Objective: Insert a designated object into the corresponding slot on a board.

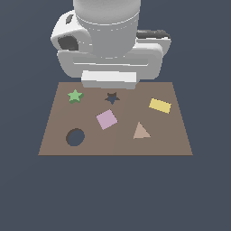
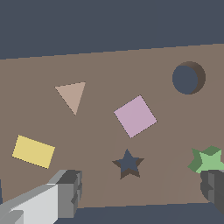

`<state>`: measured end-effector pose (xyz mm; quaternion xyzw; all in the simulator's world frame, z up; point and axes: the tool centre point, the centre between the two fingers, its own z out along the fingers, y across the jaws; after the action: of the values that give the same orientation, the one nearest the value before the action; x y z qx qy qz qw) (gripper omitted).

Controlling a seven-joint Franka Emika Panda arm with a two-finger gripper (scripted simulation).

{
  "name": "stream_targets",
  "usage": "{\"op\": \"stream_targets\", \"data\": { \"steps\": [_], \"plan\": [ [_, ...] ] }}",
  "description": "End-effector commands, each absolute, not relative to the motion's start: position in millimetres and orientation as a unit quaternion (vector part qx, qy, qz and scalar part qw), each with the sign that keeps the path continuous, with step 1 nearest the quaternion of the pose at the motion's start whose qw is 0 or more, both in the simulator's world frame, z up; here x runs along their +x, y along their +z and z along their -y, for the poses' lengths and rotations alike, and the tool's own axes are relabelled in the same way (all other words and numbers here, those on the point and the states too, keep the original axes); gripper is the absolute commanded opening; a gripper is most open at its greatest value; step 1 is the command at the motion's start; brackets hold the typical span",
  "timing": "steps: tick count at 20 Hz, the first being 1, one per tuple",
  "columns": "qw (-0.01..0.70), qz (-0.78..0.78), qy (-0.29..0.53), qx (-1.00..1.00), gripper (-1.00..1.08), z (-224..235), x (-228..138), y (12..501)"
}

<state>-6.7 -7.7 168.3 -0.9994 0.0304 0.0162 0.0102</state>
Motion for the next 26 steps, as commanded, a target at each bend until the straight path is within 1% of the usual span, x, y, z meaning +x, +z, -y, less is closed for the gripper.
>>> {"op": "stream_targets", "data": {
  "steps": [1, 8, 15, 26],
  "plan": [
    [0.010, -0.049, 0.016, -0.999, 1.00, 12, -5, 165],
    [0.009, -0.134, 0.014, -0.991, 1.00, 32, -1, 151],
    [0.006, -0.266, 0.011, -0.964, 1.00, 65, -1, 128],
    [0.002, -0.509, 0.005, -0.861, 1.00, 124, -26, 85]
  ]
}}
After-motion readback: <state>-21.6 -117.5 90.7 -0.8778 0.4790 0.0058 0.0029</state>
